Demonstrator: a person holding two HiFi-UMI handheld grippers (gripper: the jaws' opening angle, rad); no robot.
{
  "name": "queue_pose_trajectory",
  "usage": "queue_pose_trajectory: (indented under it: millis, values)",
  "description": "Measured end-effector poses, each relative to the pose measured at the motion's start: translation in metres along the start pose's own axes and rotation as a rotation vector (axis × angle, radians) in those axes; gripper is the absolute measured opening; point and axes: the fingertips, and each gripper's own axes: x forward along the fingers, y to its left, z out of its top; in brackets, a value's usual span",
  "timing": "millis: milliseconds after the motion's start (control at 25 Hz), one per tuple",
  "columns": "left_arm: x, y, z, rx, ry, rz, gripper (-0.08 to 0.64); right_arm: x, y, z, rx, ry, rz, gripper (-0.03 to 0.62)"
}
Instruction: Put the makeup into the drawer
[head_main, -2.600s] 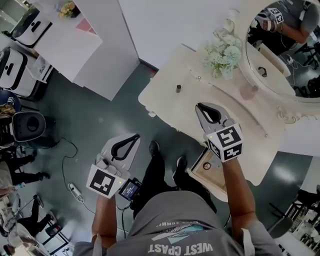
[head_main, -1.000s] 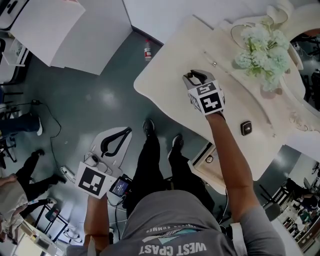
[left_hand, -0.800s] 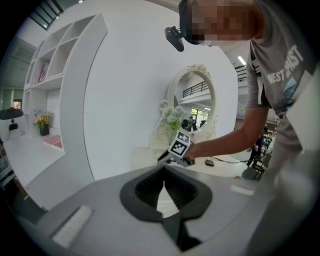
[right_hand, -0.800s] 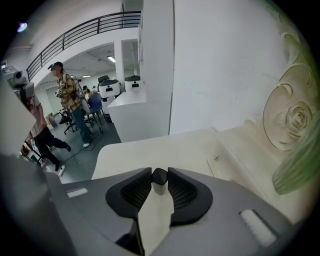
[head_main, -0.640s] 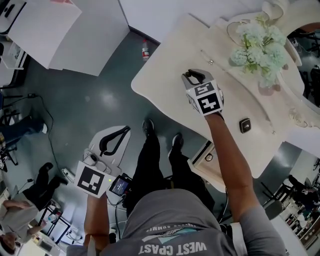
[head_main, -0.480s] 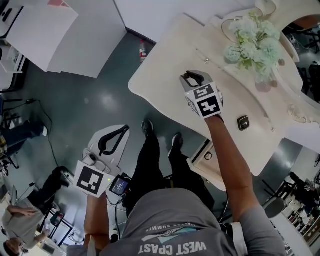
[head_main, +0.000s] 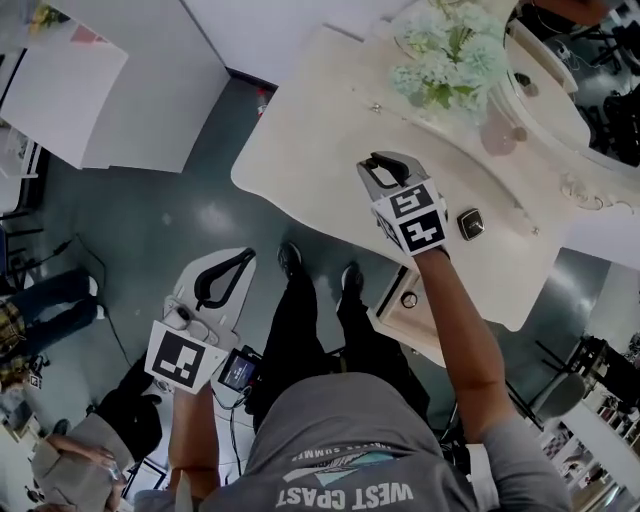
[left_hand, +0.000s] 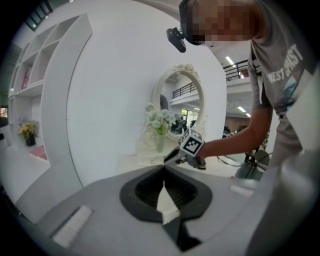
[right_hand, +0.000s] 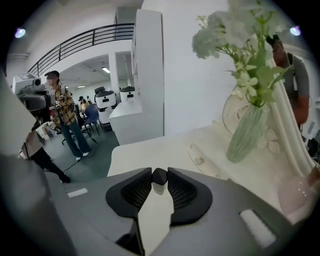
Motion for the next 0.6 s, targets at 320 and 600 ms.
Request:
queue_pose_trajectory:
  millis: [320, 600]
  values:
    - [0.028, -0.043, 0.017, 0.052, -0.011, -0.054, 0.002, -0.057, -0.022, -0.047, 0.077, -0.02, -0.038, 0.103]
    - [0.054, -0.072, 0.036, 0.095, -0.015, -0.109, 0.002, -0.102, -0.039, -0.091, 0.152, -0.021, -0.077, 0.103]
